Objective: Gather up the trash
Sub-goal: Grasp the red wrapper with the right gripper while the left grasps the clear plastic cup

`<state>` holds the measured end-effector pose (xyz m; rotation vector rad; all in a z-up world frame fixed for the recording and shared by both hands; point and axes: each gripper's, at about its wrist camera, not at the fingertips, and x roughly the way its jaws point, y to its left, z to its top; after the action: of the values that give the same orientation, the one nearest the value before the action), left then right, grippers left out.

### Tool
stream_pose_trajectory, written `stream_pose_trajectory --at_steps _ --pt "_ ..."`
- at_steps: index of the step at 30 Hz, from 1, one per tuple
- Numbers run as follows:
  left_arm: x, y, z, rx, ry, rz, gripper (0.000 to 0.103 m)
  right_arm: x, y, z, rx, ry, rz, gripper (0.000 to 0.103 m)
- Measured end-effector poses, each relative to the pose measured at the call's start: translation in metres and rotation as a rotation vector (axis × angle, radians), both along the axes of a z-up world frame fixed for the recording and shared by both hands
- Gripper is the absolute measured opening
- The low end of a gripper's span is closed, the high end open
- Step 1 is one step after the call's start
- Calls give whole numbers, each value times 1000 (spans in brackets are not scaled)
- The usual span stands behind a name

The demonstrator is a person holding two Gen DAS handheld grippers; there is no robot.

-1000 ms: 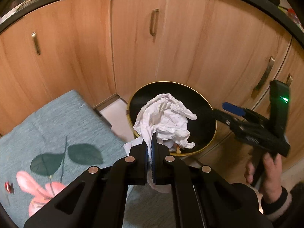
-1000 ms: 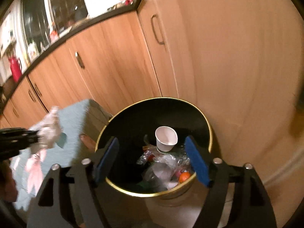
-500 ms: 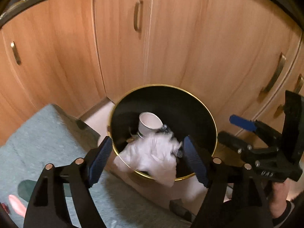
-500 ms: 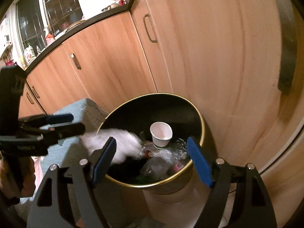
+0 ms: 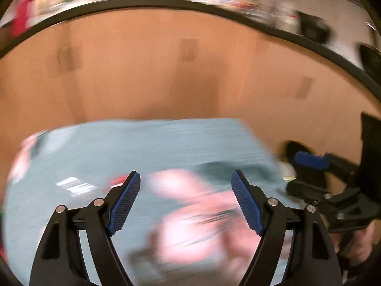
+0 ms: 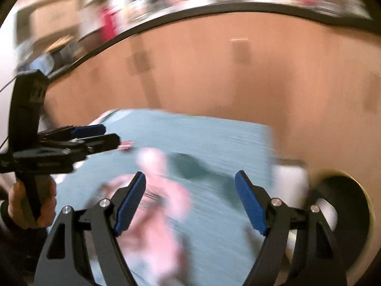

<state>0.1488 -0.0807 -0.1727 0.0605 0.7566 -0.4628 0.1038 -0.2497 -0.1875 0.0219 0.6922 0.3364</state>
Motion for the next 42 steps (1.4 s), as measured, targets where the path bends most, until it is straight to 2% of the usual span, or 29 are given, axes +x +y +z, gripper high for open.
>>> stream_pose_trajectory --at_steps 3,8,12,19,21,22,24,28,31,34,42 --pt "10 75 -11 0 31 162 74 48 63 -11 -51 44 130 60" --pt "7 156 -19 -54 32 300 74 92 117 -25 -119 70 218 58" --pt "0 188 -19 -74 29 323 74 109 134 -29 -158 98 247 58" --pt "-7 188 -21 -69 16 298 74 124 155 -41 -221 122 262 58" --pt "-9 185 -21 -61 8 296 74 130 158 -49 -237 148 265 53" --pt "-10 185 -21 -58 6 295 75 133 160 -54 -246 164 263 48" --pt "-11 184 -20 -54 4 296 75 134 160 -68 -279 202 246 27" --pt "-12 180 -20 -37 -4 304 75 116 157 -65 -270 173 227 15" --pt "-9 176 -21 -20 -6 304 75 92 153 -57 -256 147 232 15" --pt "-7 166 -19 10 -17 297 75 63 135 -48 -194 134 211 15" --pt "18 127 -15 97 -55 237 75 -7 36 -31 -27 118 25 15"
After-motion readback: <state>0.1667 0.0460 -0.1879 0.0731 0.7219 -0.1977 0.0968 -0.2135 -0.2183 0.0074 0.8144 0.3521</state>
